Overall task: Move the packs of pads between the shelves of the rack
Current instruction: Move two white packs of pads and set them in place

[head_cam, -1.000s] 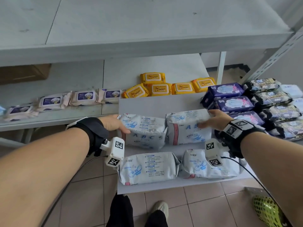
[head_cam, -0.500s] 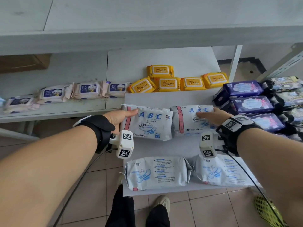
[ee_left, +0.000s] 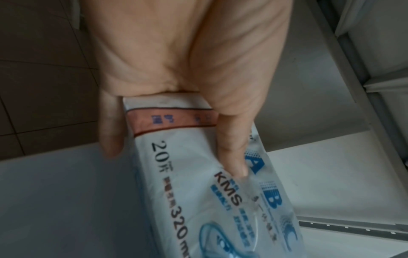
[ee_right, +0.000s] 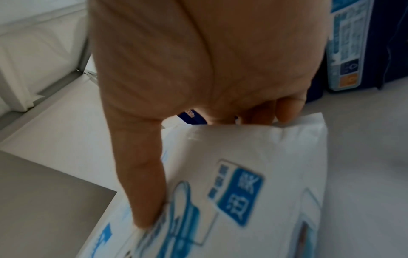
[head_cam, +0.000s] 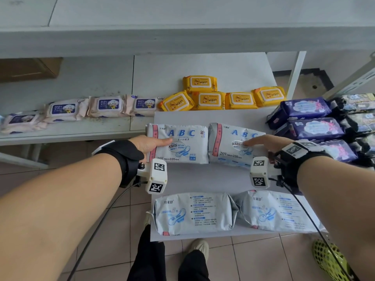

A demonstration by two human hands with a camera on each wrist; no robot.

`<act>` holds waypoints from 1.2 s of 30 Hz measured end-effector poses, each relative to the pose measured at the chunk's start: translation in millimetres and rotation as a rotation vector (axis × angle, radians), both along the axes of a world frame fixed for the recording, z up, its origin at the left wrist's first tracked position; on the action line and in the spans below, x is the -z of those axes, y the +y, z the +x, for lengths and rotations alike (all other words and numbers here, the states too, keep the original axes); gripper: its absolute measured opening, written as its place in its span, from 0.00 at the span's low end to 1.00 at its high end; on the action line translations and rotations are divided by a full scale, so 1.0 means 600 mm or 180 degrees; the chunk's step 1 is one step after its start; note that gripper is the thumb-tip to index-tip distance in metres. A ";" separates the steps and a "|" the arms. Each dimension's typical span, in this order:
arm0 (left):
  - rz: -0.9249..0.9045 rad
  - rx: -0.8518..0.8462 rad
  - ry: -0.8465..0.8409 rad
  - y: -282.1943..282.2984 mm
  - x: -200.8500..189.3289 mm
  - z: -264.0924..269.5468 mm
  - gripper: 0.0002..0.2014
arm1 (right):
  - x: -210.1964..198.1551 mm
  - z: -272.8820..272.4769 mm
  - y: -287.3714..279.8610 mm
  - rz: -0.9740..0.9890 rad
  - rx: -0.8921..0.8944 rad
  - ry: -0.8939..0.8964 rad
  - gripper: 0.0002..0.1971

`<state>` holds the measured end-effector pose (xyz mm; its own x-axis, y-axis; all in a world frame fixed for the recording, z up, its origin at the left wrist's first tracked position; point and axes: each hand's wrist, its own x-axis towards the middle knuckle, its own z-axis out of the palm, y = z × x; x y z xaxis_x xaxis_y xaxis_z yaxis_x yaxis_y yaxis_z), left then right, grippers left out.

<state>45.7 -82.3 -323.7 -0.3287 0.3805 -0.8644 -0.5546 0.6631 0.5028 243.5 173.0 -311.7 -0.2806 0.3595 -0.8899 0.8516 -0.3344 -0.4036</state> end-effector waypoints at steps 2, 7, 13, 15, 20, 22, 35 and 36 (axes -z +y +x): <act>-0.0011 -0.0032 -0.0019 0.002 -0.002 0.001 0.20 | 0.006 0.003 0.001 0.0094 0.0135 -0.0048 0.15; -0.0130 0.0000 0.0082 -0.004 0.004 -0.004 0.20 | 0.005 0.010 0.002 -0.0076 0.0322 0.0151 0.13; -0.0421 0.0108 0.0251 -0.023 0.039 -0.022 0.61 | -0.006 0.012 0.005 -0.0281 0.0419 0.0335 0.16; -0.0477 0.0073 0.0345 -0.028 0.042 -0.023 0.59 | -0.011 0.012 0.002 -0.0274 0.0373 0.0336 0.16; -0.0563 0.0197 0.0363 -0.044 0.045 -0.019 0.64 | -0.020 0.006 -0.014 -0.0220 0.0450 0.0411 0.15; -0.0533 0.0154 0.0339 -0.049 0.032 -0.012 0.56 | -0.026 0.004 -0.020 -0.0109 0.0461 0.0464 0.25; 0.0214 -0.0620 0.0257 -0.046 -0.046 0.023 0.07 | -0.101 0.030 -0.047 0.0179 0.0764 0.1175 0.35; 0.0252 -0.0678 0.0256 -0.047 -0.057 0.027 0.08 | -0.115 0.031 -0.052 0.0081 0.0792 0.1316 0.30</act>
<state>61.9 -110.5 -289.5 -0.4754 0.3608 -0.8024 -0.6338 0.4920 0.5968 262.1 142.0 -242.9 -0.5117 0.4810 -0.7119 0.5135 -0.4932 -0.7022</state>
